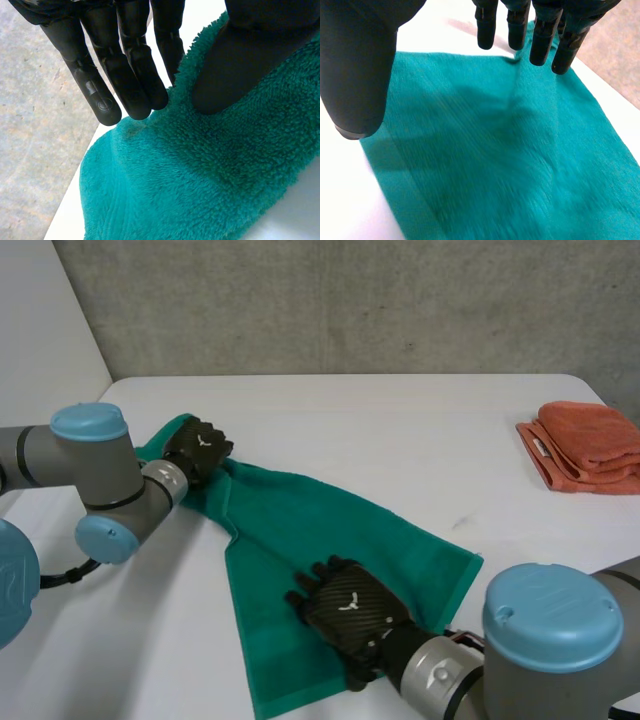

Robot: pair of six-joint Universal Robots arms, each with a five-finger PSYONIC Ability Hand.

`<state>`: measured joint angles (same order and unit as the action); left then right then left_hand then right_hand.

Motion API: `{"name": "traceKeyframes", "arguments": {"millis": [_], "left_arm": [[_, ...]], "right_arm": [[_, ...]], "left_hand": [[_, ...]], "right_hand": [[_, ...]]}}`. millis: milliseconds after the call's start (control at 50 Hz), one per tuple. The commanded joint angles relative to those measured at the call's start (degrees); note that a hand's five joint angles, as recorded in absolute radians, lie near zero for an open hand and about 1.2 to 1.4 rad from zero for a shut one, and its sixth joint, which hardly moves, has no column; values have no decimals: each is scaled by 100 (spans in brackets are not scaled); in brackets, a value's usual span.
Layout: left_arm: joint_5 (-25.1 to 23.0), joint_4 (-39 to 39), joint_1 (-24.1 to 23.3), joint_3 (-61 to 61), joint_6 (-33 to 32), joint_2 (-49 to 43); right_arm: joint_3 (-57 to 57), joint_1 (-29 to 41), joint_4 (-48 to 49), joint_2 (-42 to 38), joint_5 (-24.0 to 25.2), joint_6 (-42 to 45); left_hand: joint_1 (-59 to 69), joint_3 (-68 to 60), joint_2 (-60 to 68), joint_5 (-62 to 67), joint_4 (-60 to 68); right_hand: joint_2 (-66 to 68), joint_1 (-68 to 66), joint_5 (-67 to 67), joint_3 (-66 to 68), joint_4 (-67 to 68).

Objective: Fold the laundry.

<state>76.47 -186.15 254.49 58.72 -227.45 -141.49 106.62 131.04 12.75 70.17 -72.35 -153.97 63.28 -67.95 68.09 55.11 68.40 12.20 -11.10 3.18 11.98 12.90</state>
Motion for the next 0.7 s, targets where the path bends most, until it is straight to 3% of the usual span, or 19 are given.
{"name": "traceKeyframes", "arguments": {"millis": [20, 140, 380, 700], "left_arm": [[210, -9, -4, 148, 43, 227], [210, -26, -83, 306, 61, 359], [219, -26, -119, 324, 78, 368], [219, 0, -101, 377, 87, 421]], "right_arm": [[-544, 483, -62, -258, 63, -906], [-1045, 843, -88, -740, 63, -1363], [-1468, 1213, -88, -1400, 72, -1329], [-1530, 1213, -18, -1620, -25, -740]], "left_hand": [[1672, -1205, 1191, 1489, 1160], [1672, -1205, 1191, 1489, 1160], [1672, -1205, 1191, 1489, 1160], [1672, -1205, 1191, 1489, 1160]], "right_hand": [[125, -235, 27, 147, 54], [276, -386, 178, 298, 205], [612, -722, 514, 634, 541], [1537, -1647, 1439, 1559, 1466]]}}
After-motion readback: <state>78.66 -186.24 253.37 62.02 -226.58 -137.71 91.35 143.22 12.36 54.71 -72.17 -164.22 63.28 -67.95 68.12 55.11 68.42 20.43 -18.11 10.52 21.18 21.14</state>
